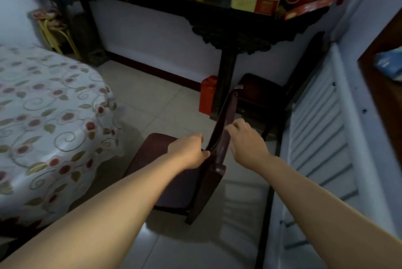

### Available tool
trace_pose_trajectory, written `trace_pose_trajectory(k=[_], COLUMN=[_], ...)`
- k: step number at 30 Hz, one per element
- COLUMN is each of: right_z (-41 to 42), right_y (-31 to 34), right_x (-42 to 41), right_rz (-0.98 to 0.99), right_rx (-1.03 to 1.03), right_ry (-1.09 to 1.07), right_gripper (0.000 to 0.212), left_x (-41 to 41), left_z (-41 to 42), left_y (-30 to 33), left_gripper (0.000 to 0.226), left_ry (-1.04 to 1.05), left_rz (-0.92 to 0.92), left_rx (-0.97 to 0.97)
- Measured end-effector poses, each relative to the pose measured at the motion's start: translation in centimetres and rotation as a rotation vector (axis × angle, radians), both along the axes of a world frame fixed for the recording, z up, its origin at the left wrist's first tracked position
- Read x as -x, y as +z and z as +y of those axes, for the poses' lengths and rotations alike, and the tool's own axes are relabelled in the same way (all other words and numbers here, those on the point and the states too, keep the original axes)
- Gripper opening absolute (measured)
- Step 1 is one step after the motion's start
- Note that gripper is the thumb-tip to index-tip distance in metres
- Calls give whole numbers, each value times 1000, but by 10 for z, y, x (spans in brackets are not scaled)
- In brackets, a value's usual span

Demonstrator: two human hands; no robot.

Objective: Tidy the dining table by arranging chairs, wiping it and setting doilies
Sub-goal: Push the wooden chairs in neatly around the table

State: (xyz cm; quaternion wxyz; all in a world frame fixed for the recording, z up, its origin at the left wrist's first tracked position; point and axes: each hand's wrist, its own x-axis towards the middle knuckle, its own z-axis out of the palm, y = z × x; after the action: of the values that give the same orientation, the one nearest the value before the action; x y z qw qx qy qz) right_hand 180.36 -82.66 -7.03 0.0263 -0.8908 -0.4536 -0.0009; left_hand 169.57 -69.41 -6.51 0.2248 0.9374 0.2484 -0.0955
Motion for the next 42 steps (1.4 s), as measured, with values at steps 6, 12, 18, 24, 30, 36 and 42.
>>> trace_pose_trajectory(k=[6, 12, 18, 24, 30, 36, 42], right_z=[11, 32, 52, 86, 151, 222, 281], right_y=[-17, -40, -50, -42, -29, -9, 11], right_x=[-43, -108, -147, -152, -118, -107, -84], right_rz=[-32, -73, -47, -82, -24, -80, -236], right_rx=[73, 196, 146, 96, -9, 25, 110], right_ry=[74, 254, 501, 755, 892, 915, 863], right_gripper=[53, 65, 43, 43, 51, 47, 55], left_x=[-48, -92, -113, -104, -58, -24, 1], left_z=[-9, -23, -26, -1, 60, 90, 137], left_y=[-13, -35, -36, -18, 0, -11, -12], left_gripper=[47, 56, 43, 45, 35, 39, 37], left_ry=[-49, -22, 4, 82, 271, 605, 668], left_rz=[96, 150, 215, 299, 299, 83, -52], left_rx=[43, 16, -89, 8, 12, -324, -420])
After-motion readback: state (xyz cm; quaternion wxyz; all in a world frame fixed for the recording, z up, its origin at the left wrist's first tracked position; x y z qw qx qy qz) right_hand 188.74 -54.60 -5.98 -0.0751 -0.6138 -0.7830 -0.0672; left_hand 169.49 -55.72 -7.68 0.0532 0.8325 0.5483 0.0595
